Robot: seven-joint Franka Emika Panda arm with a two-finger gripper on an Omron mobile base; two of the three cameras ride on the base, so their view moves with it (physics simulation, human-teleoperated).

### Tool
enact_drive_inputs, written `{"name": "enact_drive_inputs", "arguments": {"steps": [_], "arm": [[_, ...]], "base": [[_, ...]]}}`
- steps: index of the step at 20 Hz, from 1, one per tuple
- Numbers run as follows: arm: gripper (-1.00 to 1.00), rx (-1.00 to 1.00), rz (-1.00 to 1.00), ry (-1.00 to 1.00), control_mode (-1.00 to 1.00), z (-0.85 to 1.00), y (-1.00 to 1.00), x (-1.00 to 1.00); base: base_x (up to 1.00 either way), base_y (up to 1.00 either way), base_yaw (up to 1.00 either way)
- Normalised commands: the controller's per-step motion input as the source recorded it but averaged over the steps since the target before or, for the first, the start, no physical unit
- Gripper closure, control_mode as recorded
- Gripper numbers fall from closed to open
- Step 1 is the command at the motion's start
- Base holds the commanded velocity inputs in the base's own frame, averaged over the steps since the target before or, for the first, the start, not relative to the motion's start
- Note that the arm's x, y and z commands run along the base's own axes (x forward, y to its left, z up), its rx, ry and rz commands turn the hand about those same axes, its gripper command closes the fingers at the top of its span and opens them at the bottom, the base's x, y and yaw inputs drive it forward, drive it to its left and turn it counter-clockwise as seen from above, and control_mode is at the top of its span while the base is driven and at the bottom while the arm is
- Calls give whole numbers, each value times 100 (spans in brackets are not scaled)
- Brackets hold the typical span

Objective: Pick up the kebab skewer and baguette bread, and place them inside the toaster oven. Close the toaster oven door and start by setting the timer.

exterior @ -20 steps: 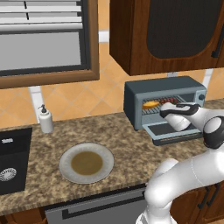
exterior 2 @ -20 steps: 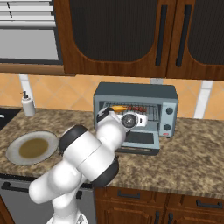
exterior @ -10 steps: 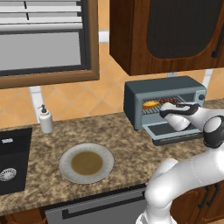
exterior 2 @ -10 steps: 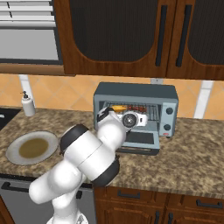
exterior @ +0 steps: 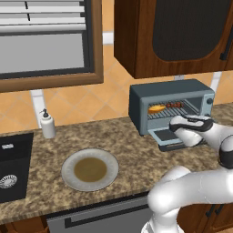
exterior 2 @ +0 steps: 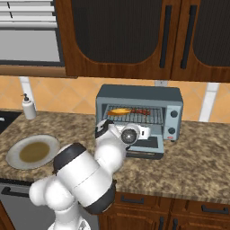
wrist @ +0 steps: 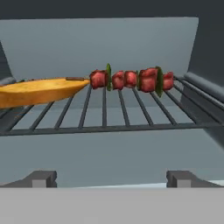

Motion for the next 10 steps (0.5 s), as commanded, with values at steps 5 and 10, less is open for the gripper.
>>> {"name": "enact_drive_inputs", "arguments": {"steps": [5,10], "arm": [[-100,0,0,4,-100,0,-30,-98],[-100,0,1,4,-100,2,-44,-87]], "base": [[0,0,0],[0,0,0]]}}
